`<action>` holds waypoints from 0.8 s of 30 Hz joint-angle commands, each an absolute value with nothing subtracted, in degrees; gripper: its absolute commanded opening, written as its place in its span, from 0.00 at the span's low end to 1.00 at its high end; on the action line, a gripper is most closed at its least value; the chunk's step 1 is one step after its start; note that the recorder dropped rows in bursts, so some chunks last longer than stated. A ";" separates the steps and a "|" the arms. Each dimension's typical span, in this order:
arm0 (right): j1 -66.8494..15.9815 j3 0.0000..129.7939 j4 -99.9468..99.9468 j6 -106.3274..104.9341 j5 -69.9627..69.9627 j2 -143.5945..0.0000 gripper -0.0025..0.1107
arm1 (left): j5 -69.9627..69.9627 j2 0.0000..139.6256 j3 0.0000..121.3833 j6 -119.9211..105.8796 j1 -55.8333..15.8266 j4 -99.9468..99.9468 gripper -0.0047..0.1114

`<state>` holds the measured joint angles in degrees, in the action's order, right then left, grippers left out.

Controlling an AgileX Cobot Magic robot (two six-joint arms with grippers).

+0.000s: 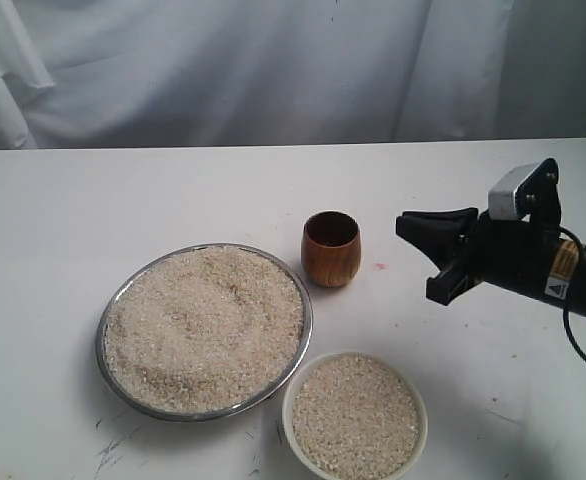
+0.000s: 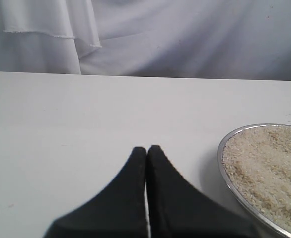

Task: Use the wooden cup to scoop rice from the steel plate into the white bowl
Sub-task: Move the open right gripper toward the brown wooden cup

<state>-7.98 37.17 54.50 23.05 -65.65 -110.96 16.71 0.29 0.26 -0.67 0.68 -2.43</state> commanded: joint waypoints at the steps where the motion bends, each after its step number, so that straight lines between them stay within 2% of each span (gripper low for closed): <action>1: -7.96 37.16 57.47 19.69 -65.47 -110.80 0.23 | 16.34 0.00 0.00 -0.49 0.60 -2.48 0.04; 4: -7.96 37.16 57.36 19.41 -65.47 -110.80 0.47 | 16.34 0.00 0.00 -0.49 0.60 -2.48 0.04; 5: -7.96 37.16 57.36 19.16 -65.33 -110.80 0.60 | 16.34 0.00 0.00 -0.49 0.60 -2.48 0.04; 8: -7.96 37.16 57.48 18.04 -62.02 -110.80 0.88 | 16.34 0.00 0.00 -0.49 0.60 -2.48 0.04; 9: -7.96 37.16 57.73 17.41 -61.43 -110.80 0.93 | 16.34 0.00 0.00 -0.49 0.60 -2.48 0.04; 16: -7.96 38.79 54.98 15.37 -58.39 -111.60 0.95 | 16.34 0.00 0.00 -0.49 0.60 -2.48 0.04; 24: -7.96 46.80 60.91 15.28 -69.13 -124.34 0.95 | 16.34 0.00 0.00 -0.49 0.60 -2.48 0.04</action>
<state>-7.98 43.87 57.41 15.02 -65.72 -120.31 16.71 0.29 0.26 -0.67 0.68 -2.43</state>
